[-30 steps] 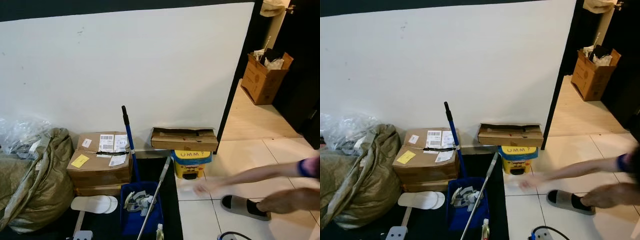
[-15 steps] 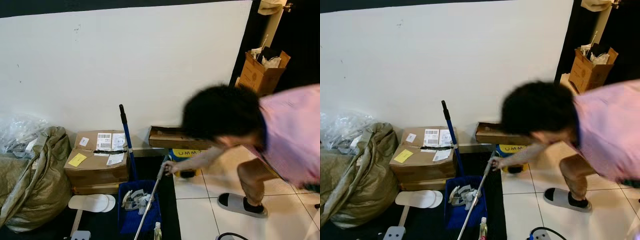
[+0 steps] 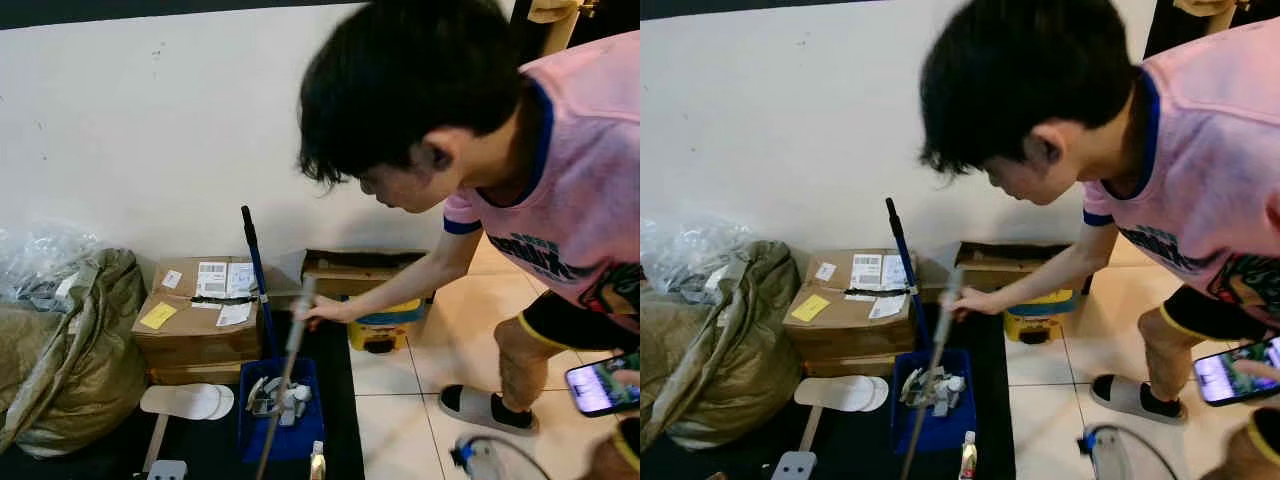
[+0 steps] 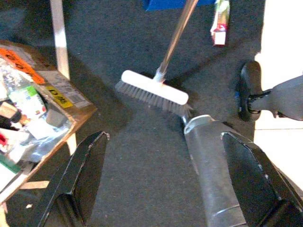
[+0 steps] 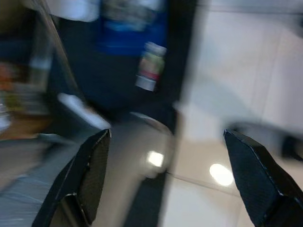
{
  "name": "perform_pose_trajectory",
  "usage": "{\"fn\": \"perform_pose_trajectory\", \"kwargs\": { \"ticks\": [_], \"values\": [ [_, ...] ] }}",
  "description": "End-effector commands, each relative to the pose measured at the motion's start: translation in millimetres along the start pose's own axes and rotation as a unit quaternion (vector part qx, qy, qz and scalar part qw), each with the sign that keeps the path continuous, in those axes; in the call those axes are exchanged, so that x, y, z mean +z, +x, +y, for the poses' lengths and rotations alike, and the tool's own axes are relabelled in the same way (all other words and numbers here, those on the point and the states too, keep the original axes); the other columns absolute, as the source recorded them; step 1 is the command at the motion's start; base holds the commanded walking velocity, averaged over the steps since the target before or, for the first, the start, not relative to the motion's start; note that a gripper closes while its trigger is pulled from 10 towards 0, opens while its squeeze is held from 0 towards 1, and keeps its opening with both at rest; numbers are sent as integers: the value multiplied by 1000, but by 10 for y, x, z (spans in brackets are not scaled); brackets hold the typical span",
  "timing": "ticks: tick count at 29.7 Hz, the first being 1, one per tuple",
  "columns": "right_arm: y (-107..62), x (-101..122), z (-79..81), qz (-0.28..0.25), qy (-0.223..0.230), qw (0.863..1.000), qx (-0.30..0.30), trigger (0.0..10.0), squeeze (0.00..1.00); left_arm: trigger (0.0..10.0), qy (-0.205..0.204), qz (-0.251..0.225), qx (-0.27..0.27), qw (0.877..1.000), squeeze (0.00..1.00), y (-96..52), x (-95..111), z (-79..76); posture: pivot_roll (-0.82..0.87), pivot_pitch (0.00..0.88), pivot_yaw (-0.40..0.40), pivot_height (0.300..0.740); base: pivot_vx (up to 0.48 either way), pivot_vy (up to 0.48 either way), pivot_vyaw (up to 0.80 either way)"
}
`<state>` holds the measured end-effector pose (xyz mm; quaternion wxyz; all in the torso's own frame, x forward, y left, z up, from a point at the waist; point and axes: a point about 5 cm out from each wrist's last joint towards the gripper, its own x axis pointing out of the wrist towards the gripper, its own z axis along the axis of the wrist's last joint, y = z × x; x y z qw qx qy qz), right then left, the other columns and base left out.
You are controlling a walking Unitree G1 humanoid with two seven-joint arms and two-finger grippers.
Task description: Sweep floor
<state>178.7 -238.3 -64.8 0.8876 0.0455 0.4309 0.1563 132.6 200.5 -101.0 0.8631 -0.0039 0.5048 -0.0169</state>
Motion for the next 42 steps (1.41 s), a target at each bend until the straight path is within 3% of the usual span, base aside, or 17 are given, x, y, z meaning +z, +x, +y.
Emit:
{"fn": "perform_pose_trajectory", "kwargs": {
  "ticks": [1, 3, 4, 5, 7, 9, 12, 13, 16, 18, 22, 24, 29, 32, 35, 37, 42],
  "values": [
    [15, 5, 64, -3, 14, 999, 43, 10000, 0, 10000, 3, 8, 3, 1000, 0, -4, -25, 12, -132, 32, 45, 740, 0, 0, 0],
    [4, 127, 71, -11, 8, 995, 97, 10000, 0, 10000, 3, 8, 3, 1000, 0, -5, -25, 13, -131, 34, 45, 740, 0, 0, 0],
    [4, 127, 71, -11, 8, 995, 97, 10000, 0, 10000, 3, 8, 3, 1000, 0, -5, -25, 13, -131, 34, 45, 740, 0, 0, 0],
    [-14, 308, 45, -47, 12, 991, 126, 10000, 0, 10000, 1, 9, 5, 1000, 0, -16, -43, 49, -132, 38, 45, 740, 0, 0, 0],
    [-14, 308, 45, -47, 12, 991, 126, 10000, 0, 10000, 1, 9, 5, 1000, 0, -16, -43, 49, -132, 38, 45, 740, 0, 0, 0],
    [-35, 533, 49, -100, 34, 981, 165, 10000, 0, 10000, 0, 13, 9, 1000, 0, -42, -81, 129, -130, 40, 48, 740, 0, 0, 0],
    [-44, 632, 77, -121, 33, 974, 189, 10000, 0, 10000, 0, 15, 12, 1000, 0, -56, -96, 172, -130, 44, 52, 740, 0, 0, 0],
    [-50, 720, 117, -138, 23, 967, 213, 10000, 0, 10000, 1, 16, 14, 1000, 0, -66, -105, 207, -130, 47, 55, 740, 0, 0, 0],
    [-52, 770, 148, -147, 13, 963, 227, 10000, 0, 10000, 1, 17, 15, 1000, 0, -72, -108, 228, -128, 49, 59, 740, 0, 0, 0],
    [-41, 941, 273, -170, -25, 951, 259, 10000, 0, 10000, 2, 16, 16, 1000, 0, -73, -100, 239, -125, 55, 63, 740, 0, 0, 0],
    [-39, 999, 318, -177, -37, 946, 268, 10000, 0, 10000, 2, 15, 16, 1000, 0, -72, -96, 238, -125, 55, 63, 740, 0, 0, 0],
    [-48, 1191, 456, -192, -89, 933, 290, 10000, 0, 10000, 4, 14, 12, 1000, 0, -51, -74, 173, -126, 58, 71, 740, 0, 0, 0],
    [-59, 1280, 521, -196, -116, 926, 300, 10000, 0, 10000, 5, 13, 9, 1000, 0, -40, -66, 139, -125, 61, 73, 740, 0, 0, 0],
    [-88, 1347, 581, -183, -162, 919, 311, 10000, 0, 10000, 6, 13, 6, 1000, 0, -28, -56, 96, -125, 66, 70, 740, 0, 0, 0],
    [-88, 1347, 581, -183, -162, 919, 311, 10000, 0, 10000, 6, 13, 6, 1000, 0, -28, -56, 96, -125, 66, 70, 740, 0, 0, 0],
    [-94, 1336, 549, -159, -193, 922, 295, 10000, 0, 10000, 7, 9, 2, 1000, 0, -8, -8, 48, -131, 65, 70, 740, 0, 0, 0],
    [-69, 1333, 525, -149, -218, 927, 267, 10000, 0, 10000, 9, 2, -5, 1000, 0, 20, 64, -22, -130, 64, 67, 740, 0, 0, 0]
  ]
}}
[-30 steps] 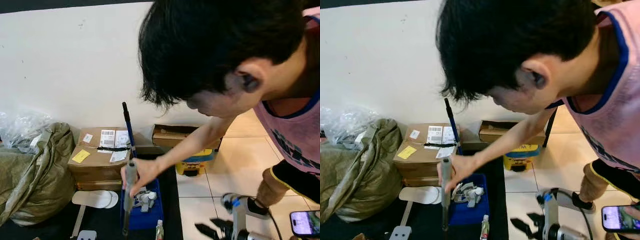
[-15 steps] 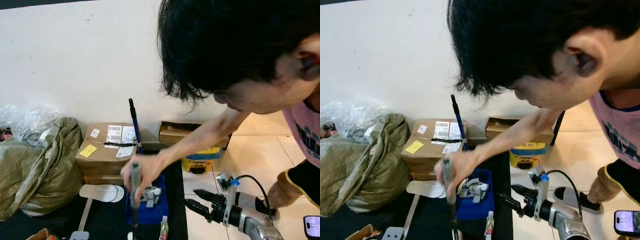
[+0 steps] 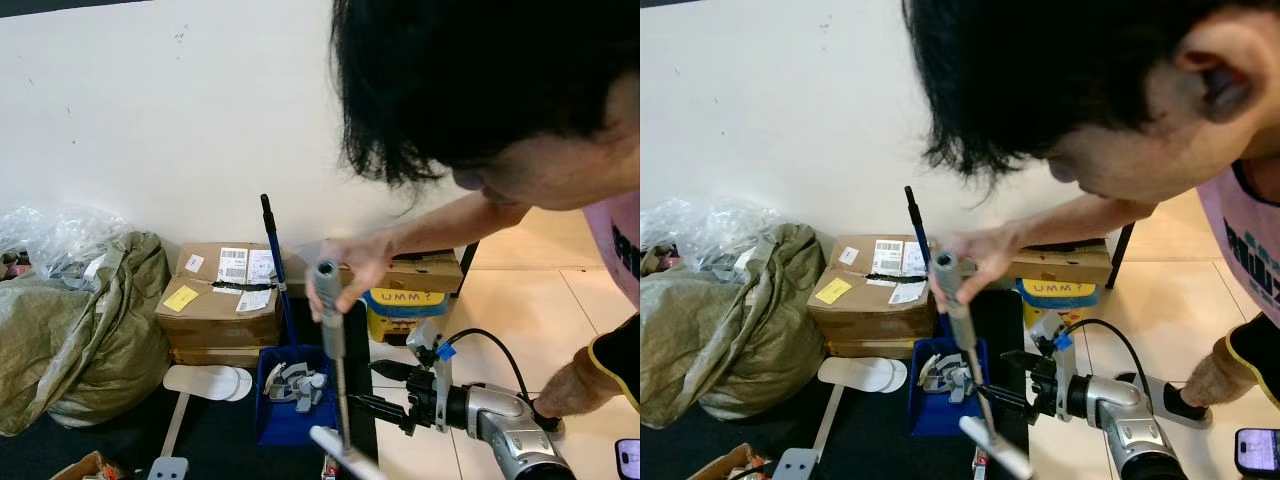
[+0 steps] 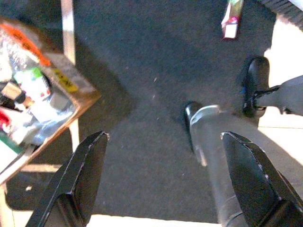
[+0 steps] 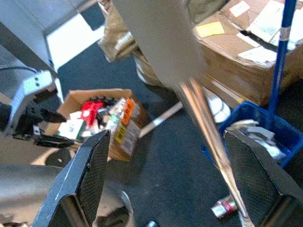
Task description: Sweep floor
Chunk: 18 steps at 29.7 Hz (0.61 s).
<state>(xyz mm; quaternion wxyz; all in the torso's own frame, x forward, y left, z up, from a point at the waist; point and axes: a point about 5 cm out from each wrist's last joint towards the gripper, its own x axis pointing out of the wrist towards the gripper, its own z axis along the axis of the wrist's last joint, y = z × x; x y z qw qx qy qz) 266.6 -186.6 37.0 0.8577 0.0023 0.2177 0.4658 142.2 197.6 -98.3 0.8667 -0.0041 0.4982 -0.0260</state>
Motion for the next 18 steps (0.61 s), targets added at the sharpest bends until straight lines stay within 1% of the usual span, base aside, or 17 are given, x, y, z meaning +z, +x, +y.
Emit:
{"fn": "perform_pose_trajectory", "kwargs": {
  "ticks": [1, 3, 4, 7, 10, 12, 13, 14, 15, 16, 18],
  "values": [
    [29, -15, 18, 11, -13, 1000, 1, 10000, 0, 10000, 4, 9, 3, 1000, 0, -5, -34, 5, -130, 64, 67, 740, 0, 0, 0],
    [86, -2, 36, 11, -25, 1000, -8, 10000, 0, 10000, 6, 7, -3, 1000, 0, 4, -47, -66, -129, 58, 68, 740, 0, 0, 0],
    [86, -2, 36, 11, -25, 1000, -8, 10000, 0, 10000, 6, 7, -3, 1000, 0, 4, -47, -66, -129, 58, 68, 740, 0, 0, 0],
    [164, 76, 40, -15, -38, 999, -28, 10000, 0, 10000, 8, 11, -6, 1000, 0, -2, -111, -118, -127, 54, 72, 740, 0, 0, 0],
    [165, 80, 41, -16, -38, 999, -29, 10000, 0, 10000, 8, 11, -6, 1000, 0, -2, -112, -119, -127, 54, 72, 740, 0, 0, 0],
    [169, 129, -3, -21, -56, 996, -59, 10000, 0, 10000, 8, 14, -1, 1000, 0, -27, -145, -26, -124, 58, 74, 740, 0, 0, 0],
    [169, 157, -23, -29, -61, 995, -72, 10000, 0, 10000, 7, 14, 2, 1000, 0, -44, -149, 45, -123, 61, 73, 740, 0, 0, 0],
    [169, 157, -23, -29, -61, 995, -72, 10000, 0, 10000, 7, 14, 2, 1000, 0, -44, -149, 45, -123, 61, 73, 740, 0, 0, 0],
    [169, 175, -36, -33, -64, 994, -79, 10000, 0, 10000, 7, 14, 4, 1000, 0, -54, -150, 91, -123, 61, 73, 740, 0, 0, 0],
    [173, 202, -41, -43, -62, 994, -82, 6196, 0, 10000, 6, 13, 7, 1000, 0, -72, -144, 168, -123, 62, 74, 740, 0, 0, 0],
    [173, 202, -41, -43, -62, 994, -82, 6196, 0, 10000, 6, 13, 7, 1000, 0, -72, -144, 168, -123, 62, 74, 740, 0, 0, 0]
  ]
}}
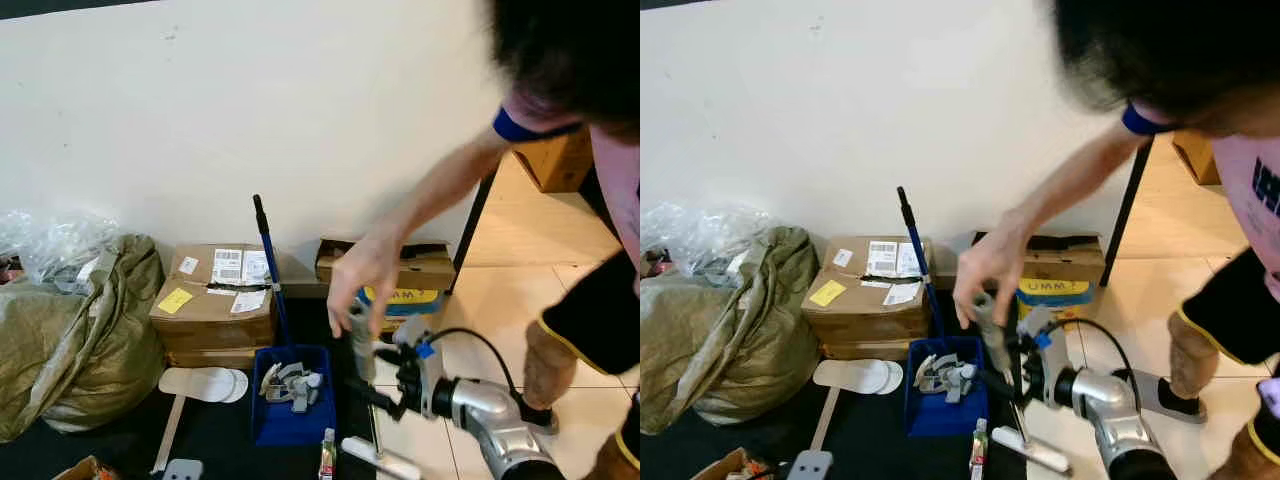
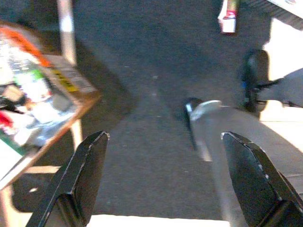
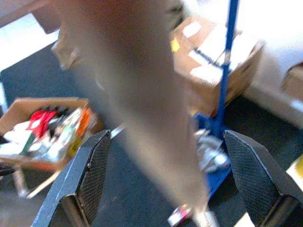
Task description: Sweep floor
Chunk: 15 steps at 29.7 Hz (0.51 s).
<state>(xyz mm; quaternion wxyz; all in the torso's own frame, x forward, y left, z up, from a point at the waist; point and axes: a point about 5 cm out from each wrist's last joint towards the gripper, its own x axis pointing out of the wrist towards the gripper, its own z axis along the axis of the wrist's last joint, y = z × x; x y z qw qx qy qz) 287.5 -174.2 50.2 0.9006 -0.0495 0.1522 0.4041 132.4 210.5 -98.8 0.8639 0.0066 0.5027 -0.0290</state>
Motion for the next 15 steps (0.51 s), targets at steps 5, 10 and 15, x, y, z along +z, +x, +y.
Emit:
{"fn": "perform_pose_trajectory", "kwargs": {
  "ticks": [5, 10, 15],
  "values": [
    [42, 32, 35, -23, 3, 1000, -4, 0, 0, 10000, -8, 9, 11, 1000, 0, -75, -89, 212, -122, 65, 75, 740, 0, 0, 0],
    [50, 33, 39, -25, 0, 1000, -7, 0, 0, 10000, -9, 15, 11, 1000, 0, -82, -154, 181, -122, 65, 78, 740, 0, 0, 0],
    [49, 29, 37, -24, 0, 1000, -8, 0, 0, 10000, -9, 18, 10, 1000, 0, -70, -174, 122, -121, 66, 77, 740, 0, 0, 0]
  ]
}}
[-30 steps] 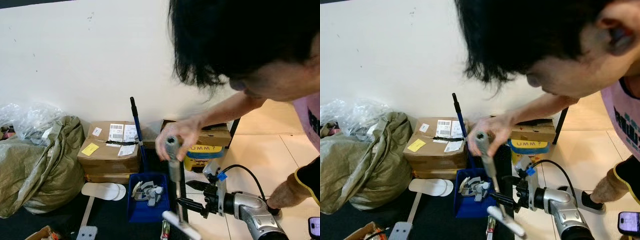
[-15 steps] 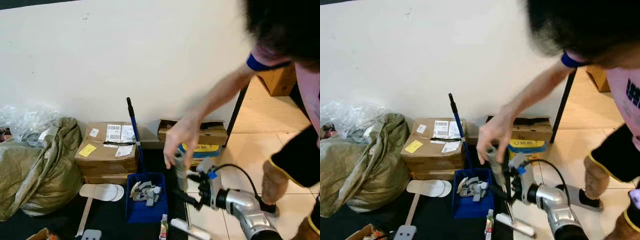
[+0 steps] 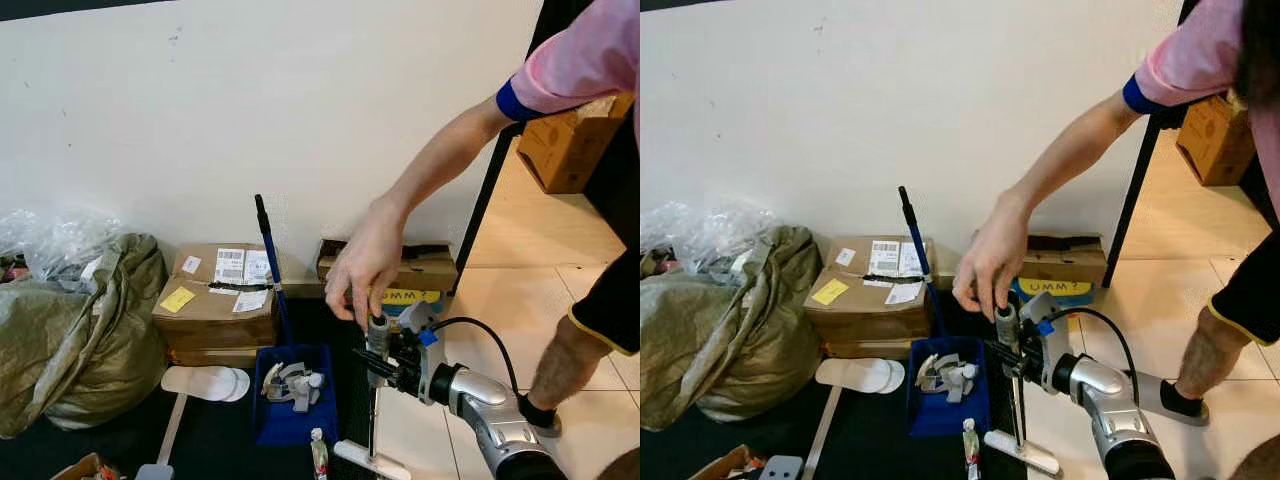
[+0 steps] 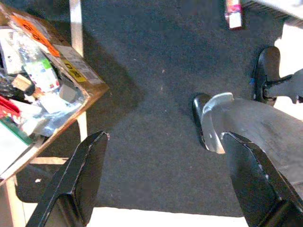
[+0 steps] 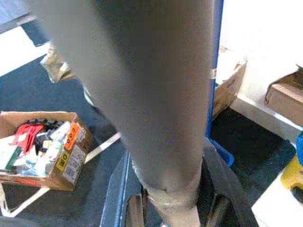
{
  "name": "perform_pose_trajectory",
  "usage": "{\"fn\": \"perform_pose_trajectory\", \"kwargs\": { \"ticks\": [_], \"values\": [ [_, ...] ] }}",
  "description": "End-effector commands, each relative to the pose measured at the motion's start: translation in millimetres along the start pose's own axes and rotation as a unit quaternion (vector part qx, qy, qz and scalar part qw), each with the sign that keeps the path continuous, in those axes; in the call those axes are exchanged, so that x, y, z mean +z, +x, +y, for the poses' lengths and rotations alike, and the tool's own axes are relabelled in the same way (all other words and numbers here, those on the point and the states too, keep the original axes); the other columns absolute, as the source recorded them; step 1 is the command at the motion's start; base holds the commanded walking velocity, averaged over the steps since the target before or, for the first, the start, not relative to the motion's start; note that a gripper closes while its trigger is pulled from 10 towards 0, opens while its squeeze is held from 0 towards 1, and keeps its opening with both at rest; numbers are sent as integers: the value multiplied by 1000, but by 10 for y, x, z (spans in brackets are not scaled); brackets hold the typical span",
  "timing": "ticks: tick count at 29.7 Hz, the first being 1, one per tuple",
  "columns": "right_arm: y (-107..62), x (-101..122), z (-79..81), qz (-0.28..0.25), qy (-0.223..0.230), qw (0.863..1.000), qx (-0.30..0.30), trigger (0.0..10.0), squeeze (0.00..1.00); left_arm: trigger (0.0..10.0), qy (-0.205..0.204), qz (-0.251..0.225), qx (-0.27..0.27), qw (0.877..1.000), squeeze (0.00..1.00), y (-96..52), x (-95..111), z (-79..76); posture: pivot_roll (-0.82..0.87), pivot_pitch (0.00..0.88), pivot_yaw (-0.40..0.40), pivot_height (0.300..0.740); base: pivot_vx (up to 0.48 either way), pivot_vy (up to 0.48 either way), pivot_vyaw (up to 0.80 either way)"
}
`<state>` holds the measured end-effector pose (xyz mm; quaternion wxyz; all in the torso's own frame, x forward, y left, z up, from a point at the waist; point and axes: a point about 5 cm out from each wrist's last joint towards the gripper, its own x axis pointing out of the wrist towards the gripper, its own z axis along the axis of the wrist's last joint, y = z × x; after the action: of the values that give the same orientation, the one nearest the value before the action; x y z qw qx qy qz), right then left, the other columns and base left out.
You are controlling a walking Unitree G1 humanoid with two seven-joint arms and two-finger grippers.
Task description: Sweep floor
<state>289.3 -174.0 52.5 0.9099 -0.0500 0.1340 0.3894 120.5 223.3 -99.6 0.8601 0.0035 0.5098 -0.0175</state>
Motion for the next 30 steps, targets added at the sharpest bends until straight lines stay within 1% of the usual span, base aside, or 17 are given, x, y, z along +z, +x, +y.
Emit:
{"fn": "perform_pose_trajectory", "kwargs": {
  "ticks": [1, 2, 4, 5, 7, 10, 18, 19, 21, 22, 23, 24, 25, 26, 27, 28, 30],
  "values": [
    [42, -3, 47, -6, 3, 1000, 8, 0, 0, 10000, 0, 12, 0, 1000, 0, 1, -72, -60, -122, 66, 77, 740, 0, 0, 0],
    [36, -14, 46, -1, -2, 1000, 9, 0, 0, 10000, 0, 12, -4, 1000, 0, 27, -60, -161, -124, 66, 76, 740, 0, 0, 0],
    [36, -14, 46, -1, -2, 1000, 9, 0, 0, 10000, 0, 12, -4, 1000, 0, 27, -60, -161, -124, 66, 76, 740, 0, 0, 0],
    [27, -26, 43, 7, -9, 1000, 11, 0, 0, 10000, 0, 12, -9, 1000, 0, 54, -36, -263, -126, 67, 75, 740, 0, 0, 0],
    [27, -26, 43, 7, -9, 1000, 11, 0, 0, 10000, 0, 12, -9, 1000, 0, 54, -36, -263, -126, 67, 75, 740, 0, 0, 0],
    [12, -35, 34, 17, -20, 1000, 15, 0, 0, 10000, 1, 10, -17, 1000, 0, 93, 21, -417, -128, 67, 72, 740, 0, 0, 0],
    [38, 92, 12, -3, -35, 999, 18, 0, 0, 10000, -1, 12, -16, 1000, 0, 78, -5, -359, -123, 68, 72, 740, 0, 0, 0],
    [36, 195, -31, -7, -62, 998, 14, 0, 0, 10000, -1, 11, -14, 1000, 0, 75, -10, -346, -122, 68, 72, 740, 0, 0, 0],
    [36, 195, -31, -7, -62, 998, 14, 0, 0, 10000, -1, 11, -14, 1000, 0, 75, -10, -346, -122, 68, 72, 740, 0, 0, 0],
    [25, 303, -80, -11, -88, 996, 9, 0, 0, 10000, -2, 10, -12, 1000, 0, 73, -12, -337, -118, 69, 70, 740, 0, 0, 0],
    [25, 303, -80, -11, -88, 996, 9, 0, 0, 10000, -2, 10, -12, 1000, 0, 73, -12, -337, -118, 69, 70, 740, 0, 0, 0],
    [-13, 467, -163, -15, -122, 992, 3, 0, 0, 10000, -2, 10, -11, 1000, 0, 71, -17, -334, -119, 69, 67, 740, 0, 0, 0],
    [-13, 467, -163, -15, -122, 992, 3, 0, 0, 10000, -2, 10, -11, 1000, 0, 71, -17, -334, -119, 69, 67, 740, 0, 0, 0],
    [-61, 670, -242, -25, -157, 987, -3, 0, 0, 10000, -3, 11, -9, 1000, 0, 69, -25, -334, -123, 72, 60, 740, 0, 0, 0],
    [-61, 670, -242, -25, -157, 987, -3, 0, 0, 10000, -3, 11, -9, 1000, 0, 69, -25, -334, -123, 72, 60, 740, 0, 0, 0],
    [-99, 837, -288, -35, -181, 983, -4, 0, 0, 10000, -4, 12, -8, 1000, 0, 68, -32, -336, -125, 74, 58, 740, 0, 0, 0],
    [-145, 1074, -302, -56, -185, 981, 9, 0, 0, 10000, -6, 13, -8, 1000, 0, 67, -43, -342, -124, 74, 51, 740, 0, 0, 0]
  ]
}}
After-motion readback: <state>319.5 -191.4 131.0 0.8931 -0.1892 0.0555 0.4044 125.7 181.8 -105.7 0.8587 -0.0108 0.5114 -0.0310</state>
